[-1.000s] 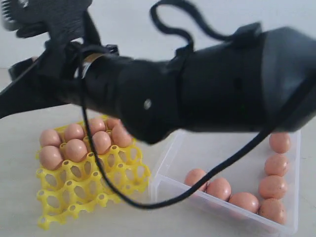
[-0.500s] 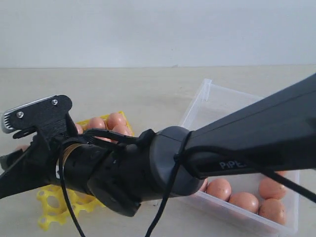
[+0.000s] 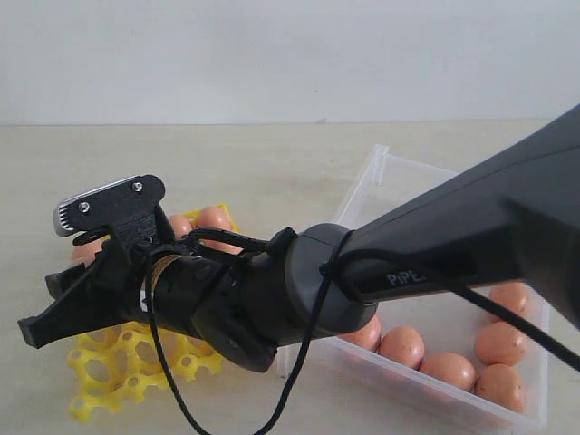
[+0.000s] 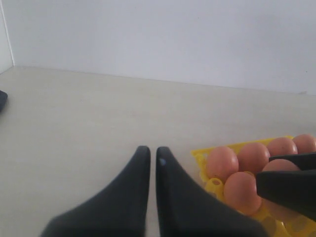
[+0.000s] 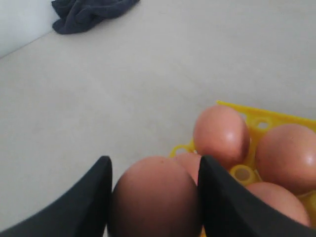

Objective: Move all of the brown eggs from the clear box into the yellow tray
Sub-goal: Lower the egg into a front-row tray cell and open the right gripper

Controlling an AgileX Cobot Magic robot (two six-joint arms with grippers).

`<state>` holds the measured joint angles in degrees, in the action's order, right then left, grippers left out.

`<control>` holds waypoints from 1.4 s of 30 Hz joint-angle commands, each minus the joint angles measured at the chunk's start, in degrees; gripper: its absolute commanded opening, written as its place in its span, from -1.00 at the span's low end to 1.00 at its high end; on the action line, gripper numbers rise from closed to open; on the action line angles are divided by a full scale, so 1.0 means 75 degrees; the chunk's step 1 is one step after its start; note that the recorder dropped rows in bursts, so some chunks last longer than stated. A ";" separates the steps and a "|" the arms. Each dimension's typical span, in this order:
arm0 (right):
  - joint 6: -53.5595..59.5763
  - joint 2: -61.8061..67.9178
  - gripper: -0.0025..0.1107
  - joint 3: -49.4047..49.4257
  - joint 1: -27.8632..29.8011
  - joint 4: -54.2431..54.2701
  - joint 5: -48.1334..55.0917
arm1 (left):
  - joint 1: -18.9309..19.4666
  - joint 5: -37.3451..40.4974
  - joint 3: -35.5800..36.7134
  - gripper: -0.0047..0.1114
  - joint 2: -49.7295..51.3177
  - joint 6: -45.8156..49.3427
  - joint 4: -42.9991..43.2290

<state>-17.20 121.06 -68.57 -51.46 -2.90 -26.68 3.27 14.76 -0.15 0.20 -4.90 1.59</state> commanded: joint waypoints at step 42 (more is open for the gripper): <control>-0.0429 0.0196 -0.14 -0.0018 0.0004 -0.0475 0.0239 | 0.0019 -0.0014 0.0019 -0.85 -0.0027 -0.0003 0.0019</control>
<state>-20.22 122.78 -68.57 -51.46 -5.96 -24.59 3.27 14.76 -0.15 0.20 -4.90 1.59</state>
